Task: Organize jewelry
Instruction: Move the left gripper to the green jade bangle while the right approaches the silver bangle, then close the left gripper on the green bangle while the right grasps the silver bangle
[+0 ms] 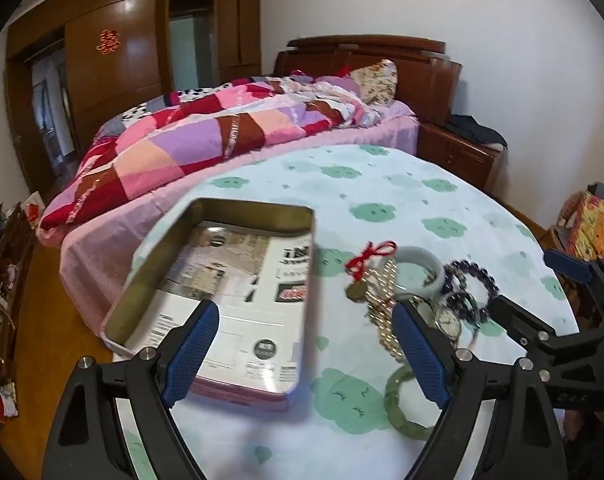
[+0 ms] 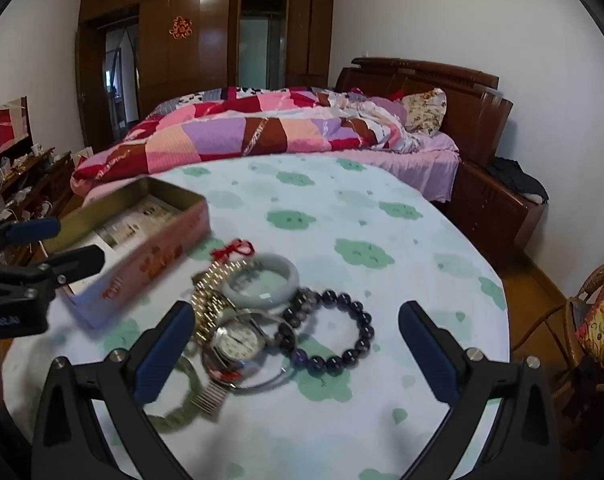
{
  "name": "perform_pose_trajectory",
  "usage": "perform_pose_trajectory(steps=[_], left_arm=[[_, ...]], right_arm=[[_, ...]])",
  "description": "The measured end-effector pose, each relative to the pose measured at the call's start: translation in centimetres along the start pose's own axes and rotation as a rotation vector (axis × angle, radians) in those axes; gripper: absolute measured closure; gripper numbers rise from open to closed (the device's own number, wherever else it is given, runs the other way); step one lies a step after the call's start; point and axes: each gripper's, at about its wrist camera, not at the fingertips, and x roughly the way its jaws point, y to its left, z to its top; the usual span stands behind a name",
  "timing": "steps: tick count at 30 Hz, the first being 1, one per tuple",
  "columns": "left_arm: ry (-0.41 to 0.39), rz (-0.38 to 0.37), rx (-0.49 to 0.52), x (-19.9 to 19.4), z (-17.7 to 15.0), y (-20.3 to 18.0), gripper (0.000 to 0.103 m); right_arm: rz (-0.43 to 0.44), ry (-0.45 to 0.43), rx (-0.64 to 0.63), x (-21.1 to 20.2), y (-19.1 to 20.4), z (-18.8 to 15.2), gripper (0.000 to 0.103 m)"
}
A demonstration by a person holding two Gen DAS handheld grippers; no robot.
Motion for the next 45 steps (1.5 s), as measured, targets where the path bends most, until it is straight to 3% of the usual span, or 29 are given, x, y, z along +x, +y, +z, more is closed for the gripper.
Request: perform_pose_trajectory(steps=[3,5,8,13,20,23,27,30,31,34,41,45], left_arm=[[0.022,-0.025,0.025,0.5,-0.5,-0.9,0.016],[0.048,-0.049,0.043,0.9,-0.9,-1.5,0.033],[0.106,-0.094,0.066,1.8,-1.7,-2.5,0.048],[0.152,-0.144,0.114,2.1,-2.7,-4.1,0.056],[0.216,-0.202,0.109,2.8,-3.5,-3.9,0.081],[0.225,-0.220,0.105,3.0,-3.8,-3.9,0.086],[0.248,-0.240,0.096,3.6,-4.1,-3.8,0.094],[0.245,-0.255,0.089,3.6,-4.1,-3.6,0.096],[0.236,-0.257,0.090,3.4,-4.1,-3.7,0.096],[0.213,-0.263,0.093,3.1,-3.9,-3.5,0.097],[0.154,-0.260,0.071,2.1,-3.0,-2.8,0.097],[0.153,-0.254,0.072,2.4,-2.9,-2.8,0.097]], right_arm=[[0.002,0.023,0.009,1.1,-0.7,-1.2,0.001],[0.015,0.042,0.008,1.8,-1.2,-1.7,0.007],[0.022,0.087,-0.003,1.1,-0.9,-1.9,0.014],[0.034,0.034,0.002,1.7,-0.6,-2.6,0.019],[0.011,0.089,-0.028,2.4,-0.6,-2.3,0.029],[0.000,0.112,-0.041,3.1,-0.6,-2.1,0.040],[-0.004,0.157,-0.050,4.3,-0.6,-2.2,0.047],[0.012,0.190,-0.069,4.8,-0.4,-2.2,0.067],[0.024,0.206,-0.072,5.0,-0.4,-2.2,0.083],[0.053,0.184,-0.048,4.7,-0.7,-2.3,0.095],[0.032,0.065,-0.071,3.4,-1.1,-1.6,0.098],[0.025,0.086,-0.081,3.9,-1.2,-1.5,0.095]])
